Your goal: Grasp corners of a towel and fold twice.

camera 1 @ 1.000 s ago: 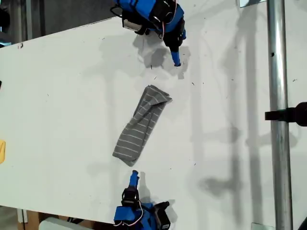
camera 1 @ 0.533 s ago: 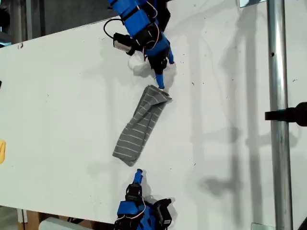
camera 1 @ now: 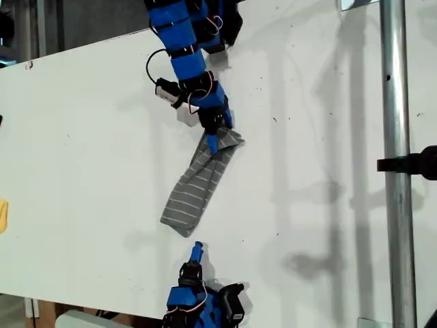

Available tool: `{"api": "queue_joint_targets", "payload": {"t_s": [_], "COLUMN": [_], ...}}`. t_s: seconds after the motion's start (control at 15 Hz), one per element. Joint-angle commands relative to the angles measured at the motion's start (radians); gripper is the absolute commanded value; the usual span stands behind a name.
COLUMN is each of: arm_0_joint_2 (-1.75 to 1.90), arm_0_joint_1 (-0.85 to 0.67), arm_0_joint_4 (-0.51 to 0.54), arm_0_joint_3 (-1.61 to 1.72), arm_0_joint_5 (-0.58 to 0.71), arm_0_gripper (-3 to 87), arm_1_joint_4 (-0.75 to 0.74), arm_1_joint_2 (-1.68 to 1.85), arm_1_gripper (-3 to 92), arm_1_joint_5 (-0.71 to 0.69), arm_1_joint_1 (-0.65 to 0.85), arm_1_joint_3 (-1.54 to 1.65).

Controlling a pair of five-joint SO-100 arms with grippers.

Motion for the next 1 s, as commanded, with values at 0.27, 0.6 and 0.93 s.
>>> {"api": "queue_joint_targets", "payload": {"t_s": [0.27, 0.6, 0.93], "arm_0_joint_2": [0.008, 0.008, 0.008], "arm_0_joint_1": [0.0, -0.002, -0.006], "arm_0_joint_4": [-0.017, -0.017, -0.017], "arm_0_joint_3": [0.005, 0.005, 0.005], "arm_0_joint_5": [0.011, 0.017, 0.023], "arm_0_gripper": [9.0, 8.7, 7.3], "arm_1_joint_4": [-0.425, -0.463, -0.336], "arm_1_joint_2": [-0.202, -0.21, -0.061], "arm_1_gripper": [32.1, 4.7, 2.2], "arm_1_joint_5": [-0.077, -0.101, -0.184], "arm_1_joint_1": [0.08, 0.147, 0.222], "arm_1_joint_3": [-0.049, -0.028, 0.035]}}
